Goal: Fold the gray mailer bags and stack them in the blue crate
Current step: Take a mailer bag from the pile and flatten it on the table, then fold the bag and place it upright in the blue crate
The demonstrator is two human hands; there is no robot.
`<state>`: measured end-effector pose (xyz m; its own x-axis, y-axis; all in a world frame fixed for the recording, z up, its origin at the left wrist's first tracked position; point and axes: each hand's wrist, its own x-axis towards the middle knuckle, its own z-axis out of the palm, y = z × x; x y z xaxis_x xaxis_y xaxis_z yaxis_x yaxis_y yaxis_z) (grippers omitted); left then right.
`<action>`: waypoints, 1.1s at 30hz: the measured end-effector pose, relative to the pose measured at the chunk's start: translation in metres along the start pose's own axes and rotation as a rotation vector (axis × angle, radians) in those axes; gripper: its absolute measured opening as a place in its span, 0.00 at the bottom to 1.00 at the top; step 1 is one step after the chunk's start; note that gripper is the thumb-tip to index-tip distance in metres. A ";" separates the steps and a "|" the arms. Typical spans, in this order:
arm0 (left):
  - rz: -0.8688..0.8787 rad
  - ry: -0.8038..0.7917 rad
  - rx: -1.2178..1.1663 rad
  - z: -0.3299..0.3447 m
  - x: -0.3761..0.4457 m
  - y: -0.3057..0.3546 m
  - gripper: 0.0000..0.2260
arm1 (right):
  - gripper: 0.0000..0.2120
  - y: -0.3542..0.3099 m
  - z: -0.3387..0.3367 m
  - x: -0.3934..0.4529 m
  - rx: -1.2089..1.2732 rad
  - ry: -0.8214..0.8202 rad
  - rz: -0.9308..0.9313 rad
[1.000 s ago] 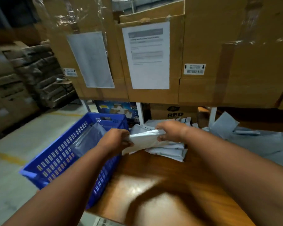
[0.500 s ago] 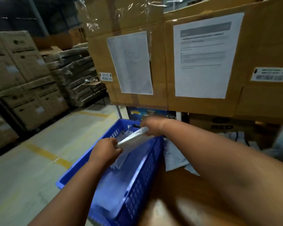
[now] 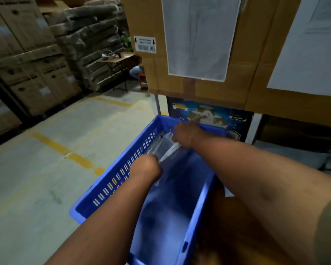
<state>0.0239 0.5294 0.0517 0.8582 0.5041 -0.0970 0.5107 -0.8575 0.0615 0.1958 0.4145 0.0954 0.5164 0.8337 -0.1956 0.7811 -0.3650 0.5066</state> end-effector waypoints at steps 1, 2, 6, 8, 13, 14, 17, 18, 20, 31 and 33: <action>0.001 -0.012 0.002 0.002 0.006 0.000 0.16 | 0.19 -0.002 0.002 0.006 -0.026 -0.010 0.010; -0.002 -0.021 0.007 0.005 0.012 -0.001 0.16 | 0.19 -0.004 0.003 0.012 -0.032 -0.015 0.020; -0.064 -0.062 0.040 0.016 0.027 -0.002 0.21 | 0.22 -0.015 0.009 0.029 -0.063 -0.063 0.036; -0.076 -0.076 0.049 0.021 0.032 -0.004 0.21 | 0.22 -0.018 0.010 0.036 -0.104 -0.081 0.009; -0.051 -0.054 0.053 0.024 0.035 -0.005 0.16 | 0.22 -0.025 0.015 0.057 0.088 -0.142 -0.018; -0.041 -0.049 0.059 0.025 0.035 -0.005 0.15 | 0.22 -0.026 0.019 0.062 0.171 -0.146 -0.001; -0.019 -0.049 0.095 0.026 0.036 -0.003 0.15 | 0.20 -0.027 0.028 0.067 0.354 -0.152 0.061; -0.008 -0.046 0.112 0.026 0.036 -0.003 0.16 | 0.18 -0.027 0.030 0.067 0.382 -0.136 0.078; 0.021 -0.038 0.125 0.026 0.036 -0.001 0.19 | 0.17 -0.027 0.031 0.068 0.419 -0.087 0.090; 0.032 0.019 0.126 0.021 0.033 -0.010 0.15 | 0.21 -0.032 0.021 0.067 0.401 -0.021 0.071; 0.039 0.010 0.131 0.019 0.029 -0.009 0.15 | 0.23 -0.032 0.021 0.063 0.388 -0.026 0.079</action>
<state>0.0431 0.5497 0.0290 0.8780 0.4707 -0.0870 0.4665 -0.8821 -0.0654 0.2109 0.4701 0.0491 0.5854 0.7876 -0.1925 0.8104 -0.5614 0.1675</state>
